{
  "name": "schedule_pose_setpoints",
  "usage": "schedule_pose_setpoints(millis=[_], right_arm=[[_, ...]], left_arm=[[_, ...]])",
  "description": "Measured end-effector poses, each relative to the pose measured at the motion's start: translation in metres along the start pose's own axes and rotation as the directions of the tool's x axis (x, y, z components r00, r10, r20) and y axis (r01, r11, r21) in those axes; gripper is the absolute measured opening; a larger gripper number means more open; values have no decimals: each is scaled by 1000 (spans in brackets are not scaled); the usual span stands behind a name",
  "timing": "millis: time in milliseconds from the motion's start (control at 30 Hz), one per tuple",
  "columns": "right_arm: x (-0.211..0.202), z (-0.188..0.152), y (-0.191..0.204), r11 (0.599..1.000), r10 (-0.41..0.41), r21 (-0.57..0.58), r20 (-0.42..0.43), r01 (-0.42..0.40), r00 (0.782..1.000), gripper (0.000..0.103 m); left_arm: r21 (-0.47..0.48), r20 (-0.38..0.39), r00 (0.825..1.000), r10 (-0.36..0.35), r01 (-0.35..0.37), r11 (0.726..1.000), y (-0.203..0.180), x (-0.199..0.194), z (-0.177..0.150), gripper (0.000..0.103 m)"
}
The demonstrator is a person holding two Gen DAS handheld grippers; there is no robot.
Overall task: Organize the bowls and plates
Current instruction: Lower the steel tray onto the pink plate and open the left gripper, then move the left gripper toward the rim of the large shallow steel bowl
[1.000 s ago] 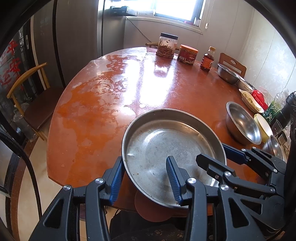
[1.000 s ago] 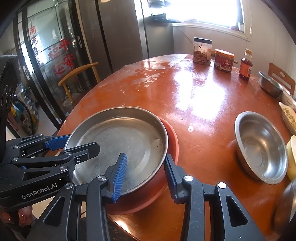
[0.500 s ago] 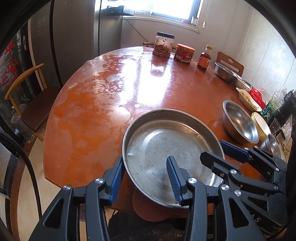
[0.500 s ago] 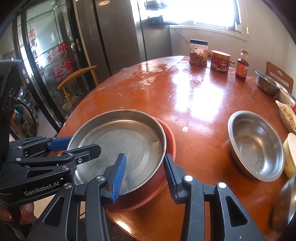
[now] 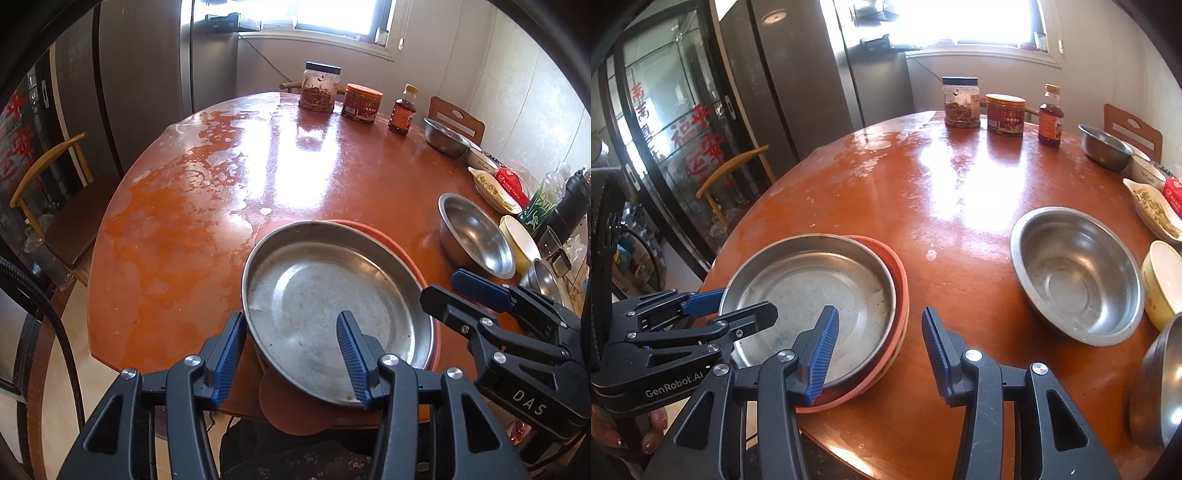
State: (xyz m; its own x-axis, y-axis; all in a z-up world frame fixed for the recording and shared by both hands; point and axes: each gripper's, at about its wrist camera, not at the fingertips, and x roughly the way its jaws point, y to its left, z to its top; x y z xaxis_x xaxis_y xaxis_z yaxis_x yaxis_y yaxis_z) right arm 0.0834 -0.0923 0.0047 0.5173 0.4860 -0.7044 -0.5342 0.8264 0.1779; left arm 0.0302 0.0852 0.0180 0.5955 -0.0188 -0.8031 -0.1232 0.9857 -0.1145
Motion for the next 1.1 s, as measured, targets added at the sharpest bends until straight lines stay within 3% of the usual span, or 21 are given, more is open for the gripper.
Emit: schedule_pose_setpoints(millis=[133, 600, 900, 1100], right_arm=[[-6, 0, -6, 1000, -8, 8, 8, 8, 1000, 49], [-27, -3, -32, 997, -31, 66, 42, 28, 999, 49], [-44, -3, -61, 992, -62, 116, 69, 53, 996, 55], [-61, 8, -102, 979, -132, 167, 85, 116, 988, 57]], left_arm=[[-11, 26, 1000, -10, 11, 1000, -1, -6, 3, 59], [-38, 97, 995, -25, 29, 999, -7, -24, 10, 62], [19, 77, 995, -59, 58, 998, -43, -18, 20, 63], [64, 39, 994, -103, 100, 993, -76, -3, 32, 63]])
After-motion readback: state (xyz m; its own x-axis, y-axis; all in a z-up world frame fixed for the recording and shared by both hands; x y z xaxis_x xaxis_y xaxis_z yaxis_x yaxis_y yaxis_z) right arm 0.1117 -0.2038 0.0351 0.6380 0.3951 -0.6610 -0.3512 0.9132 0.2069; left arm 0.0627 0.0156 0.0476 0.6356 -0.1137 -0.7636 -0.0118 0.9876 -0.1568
